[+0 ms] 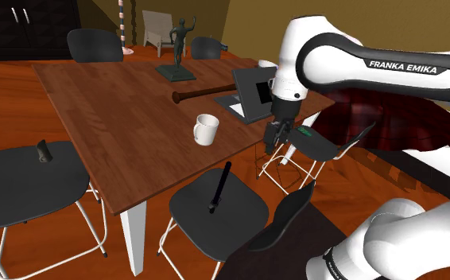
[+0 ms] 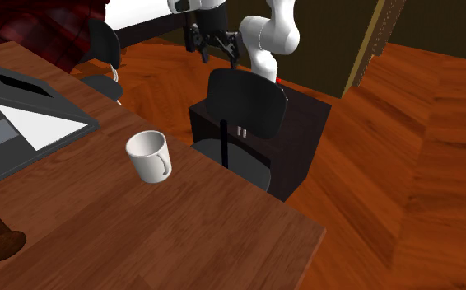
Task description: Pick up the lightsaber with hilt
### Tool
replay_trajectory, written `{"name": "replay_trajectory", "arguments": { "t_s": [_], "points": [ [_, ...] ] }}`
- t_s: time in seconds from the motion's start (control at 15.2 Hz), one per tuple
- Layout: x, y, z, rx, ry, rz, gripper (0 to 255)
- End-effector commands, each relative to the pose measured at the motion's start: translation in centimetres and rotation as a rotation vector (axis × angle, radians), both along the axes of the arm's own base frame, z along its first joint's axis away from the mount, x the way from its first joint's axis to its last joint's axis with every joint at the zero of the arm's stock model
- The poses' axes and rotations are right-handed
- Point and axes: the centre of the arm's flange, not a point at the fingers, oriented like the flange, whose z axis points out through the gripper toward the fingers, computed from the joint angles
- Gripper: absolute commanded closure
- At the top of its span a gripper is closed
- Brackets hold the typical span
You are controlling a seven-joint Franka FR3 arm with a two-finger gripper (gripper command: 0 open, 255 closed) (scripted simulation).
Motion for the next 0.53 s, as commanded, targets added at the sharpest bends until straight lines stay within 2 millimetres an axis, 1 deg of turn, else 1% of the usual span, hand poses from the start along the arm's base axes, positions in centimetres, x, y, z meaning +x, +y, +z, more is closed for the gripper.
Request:
{"name": "replay_trajectory", "arguments": {
  "t_s": [0.0,0.46],
  "points": [
    [1.9,1.8,-1.7,-0.006,0.024,0.010,0],
    [7.3,7.8,-8.2,-0.029,0.108,0.043,0]
  ]
}}
